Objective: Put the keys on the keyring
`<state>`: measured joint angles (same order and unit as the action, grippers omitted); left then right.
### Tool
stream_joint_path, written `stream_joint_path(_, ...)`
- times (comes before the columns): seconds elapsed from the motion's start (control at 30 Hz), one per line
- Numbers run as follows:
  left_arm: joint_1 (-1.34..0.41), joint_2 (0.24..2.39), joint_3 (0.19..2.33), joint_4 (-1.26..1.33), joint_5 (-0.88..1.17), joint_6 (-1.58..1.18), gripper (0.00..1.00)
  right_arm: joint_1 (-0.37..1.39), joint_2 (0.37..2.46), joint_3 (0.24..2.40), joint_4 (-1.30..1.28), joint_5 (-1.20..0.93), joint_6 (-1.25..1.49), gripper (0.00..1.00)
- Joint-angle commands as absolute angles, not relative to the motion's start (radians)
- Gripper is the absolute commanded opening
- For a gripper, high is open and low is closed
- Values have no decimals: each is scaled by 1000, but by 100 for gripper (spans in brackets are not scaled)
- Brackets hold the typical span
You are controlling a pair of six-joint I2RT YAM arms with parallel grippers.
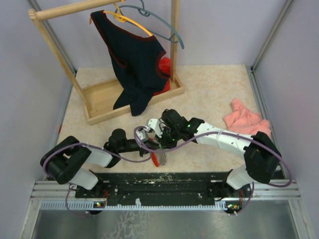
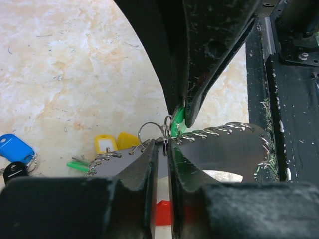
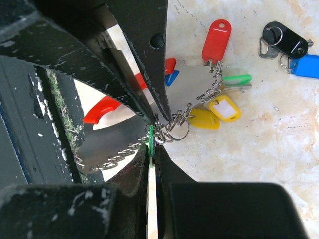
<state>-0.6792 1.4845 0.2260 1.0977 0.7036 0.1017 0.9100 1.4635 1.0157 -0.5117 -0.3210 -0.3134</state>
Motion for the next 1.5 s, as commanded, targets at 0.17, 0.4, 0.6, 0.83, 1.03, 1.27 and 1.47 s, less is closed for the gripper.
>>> stream_joint_path(0.17, -686, 1479, 233, 1101, 680, 110, 1, 922, 1435, 1049, -511, -267, -317, 0)
stream_joint_path(0.4, -686, 1454, 213, 1103, 662, 133, 1, 833, 1438, 989, -531, -238, -254, 0)
stream_joint_path(0.6, -691, 1445, 196, 1153, 693, 136, 0, 825, 1490, 1008, -548, -252, -243, 0)
stream_joint_path(0.83, -756, 1405, 189, 1145, 677, 202, 1, 823, 1561, 1050, -554, -313, -237, 0)
stream_joint_path(1.03, -807, 1387, 206, 1080, 637, 257, 1, 825, 1622, 1102, -557, -349, -244, 0)
stream_joint_path(1.27, -809, 1388, 196, 1075, 534, 263, 1, 826, 1586, 1061, -546, -257, -252, 0)
stream_joint_path(1.47, -808, 1380, 183, 1055, 415, 251, 2, 834, 1468, 977, -487, -216, -282, 0)
